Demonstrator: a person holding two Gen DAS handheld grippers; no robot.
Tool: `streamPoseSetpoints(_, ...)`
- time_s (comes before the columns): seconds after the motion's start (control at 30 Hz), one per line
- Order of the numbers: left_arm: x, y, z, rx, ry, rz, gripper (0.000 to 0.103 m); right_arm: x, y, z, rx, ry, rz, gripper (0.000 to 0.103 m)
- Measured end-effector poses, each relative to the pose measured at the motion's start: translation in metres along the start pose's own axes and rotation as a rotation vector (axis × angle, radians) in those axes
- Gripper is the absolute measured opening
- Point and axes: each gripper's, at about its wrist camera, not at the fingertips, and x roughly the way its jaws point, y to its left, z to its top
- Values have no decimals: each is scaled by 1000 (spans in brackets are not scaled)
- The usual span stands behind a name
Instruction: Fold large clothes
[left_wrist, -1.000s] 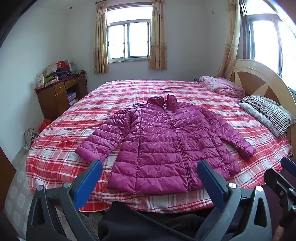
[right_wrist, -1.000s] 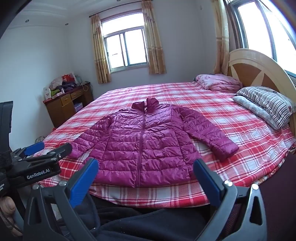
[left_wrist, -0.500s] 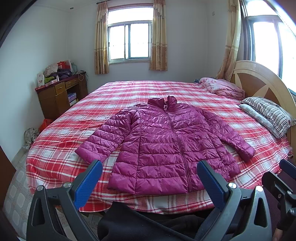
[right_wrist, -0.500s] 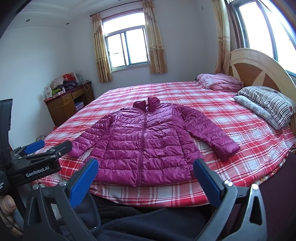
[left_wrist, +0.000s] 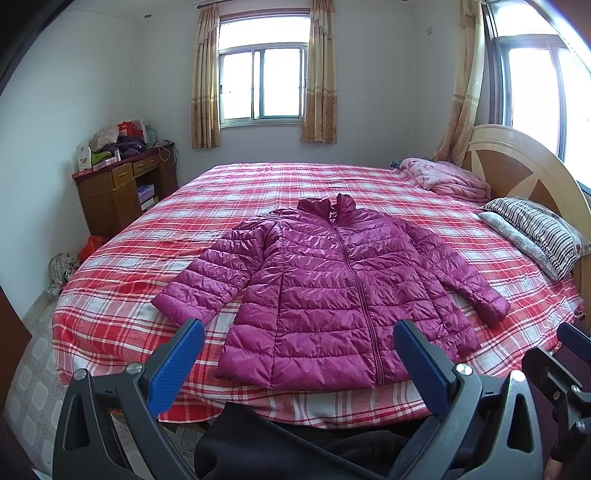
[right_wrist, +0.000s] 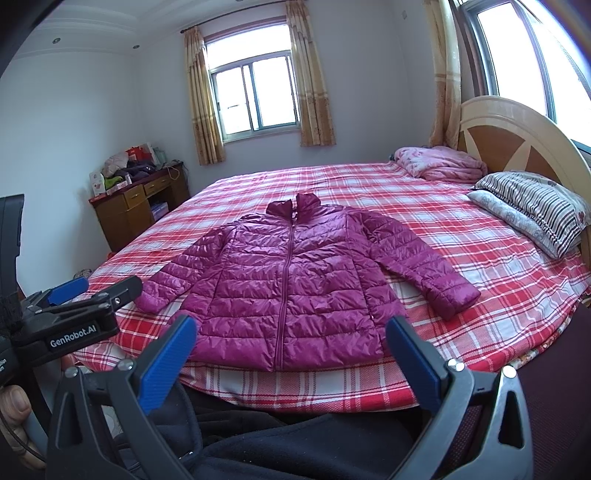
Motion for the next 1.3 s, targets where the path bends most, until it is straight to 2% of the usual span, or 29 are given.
streamPoseSetpoints(1.3, -2, 5, 3, -16, -11, 4, 102, 2, 2, -2, 2, 9, 15, 103)
